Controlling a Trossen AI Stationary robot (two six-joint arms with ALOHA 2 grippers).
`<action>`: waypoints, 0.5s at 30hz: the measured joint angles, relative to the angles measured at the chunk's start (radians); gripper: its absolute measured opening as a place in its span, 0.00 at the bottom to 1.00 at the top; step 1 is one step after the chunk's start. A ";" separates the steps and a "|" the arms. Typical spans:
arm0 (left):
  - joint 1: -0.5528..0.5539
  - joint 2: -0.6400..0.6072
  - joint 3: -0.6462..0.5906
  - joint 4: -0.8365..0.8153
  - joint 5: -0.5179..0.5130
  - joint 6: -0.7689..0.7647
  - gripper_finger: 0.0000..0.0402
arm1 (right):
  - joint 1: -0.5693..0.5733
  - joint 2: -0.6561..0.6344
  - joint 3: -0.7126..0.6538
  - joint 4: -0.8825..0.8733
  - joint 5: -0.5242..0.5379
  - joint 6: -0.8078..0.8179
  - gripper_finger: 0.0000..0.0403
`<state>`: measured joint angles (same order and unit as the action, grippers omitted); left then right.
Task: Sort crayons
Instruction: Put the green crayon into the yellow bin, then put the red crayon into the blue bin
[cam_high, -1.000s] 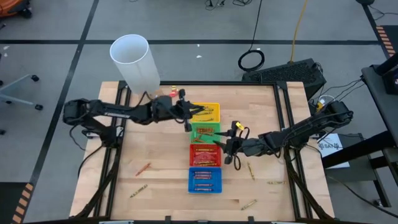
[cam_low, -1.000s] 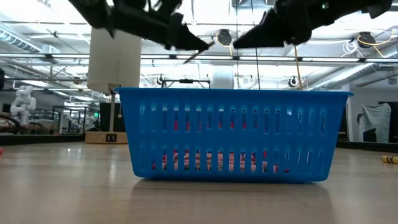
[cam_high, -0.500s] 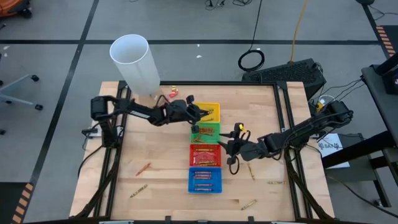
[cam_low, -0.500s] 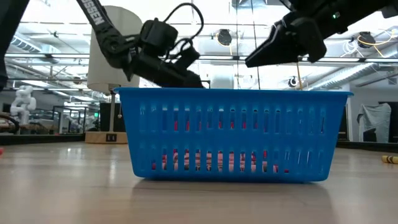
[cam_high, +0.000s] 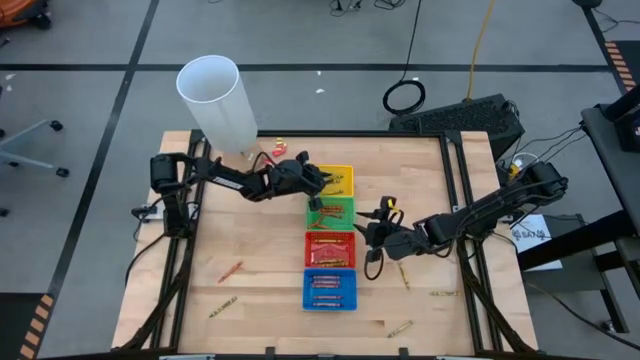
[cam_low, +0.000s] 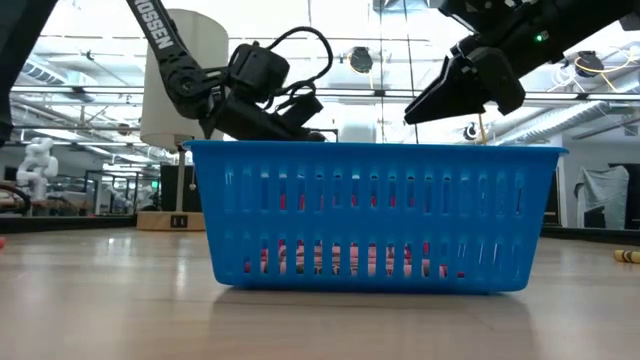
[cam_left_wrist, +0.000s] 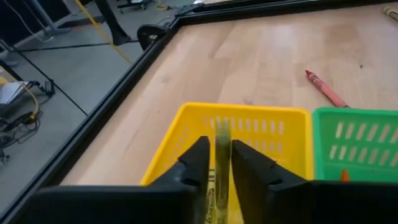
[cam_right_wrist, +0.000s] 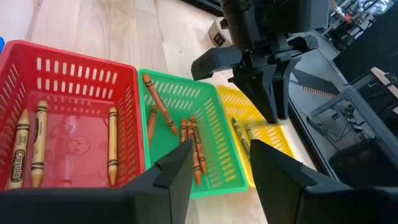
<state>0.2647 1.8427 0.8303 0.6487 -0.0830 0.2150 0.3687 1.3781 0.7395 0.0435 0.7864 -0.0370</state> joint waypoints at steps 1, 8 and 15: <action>0.001 0.000 0.000 -0.001 0.000 0.000 0.20 | 0.000 0.000 0.000 -0.005 0.000 0.007 0.36; -0.007 -0.008 0.000 -0.005 -0.003 -0.035 0.36 | 0.005 0.000 0.000 -0.062 -0.003 0.078 0.36; -0.086 -0.093 -0.004 -0.054 -0.002 -0.131 0.39 | 0.018 -0.004 0.000 -0.165 -0.021 0.133 0.36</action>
<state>0.1791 1.7501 0.8258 0.5952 -0.0849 0.0837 0.3866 1.3745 0.7395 -0.1210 0.7656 0.0961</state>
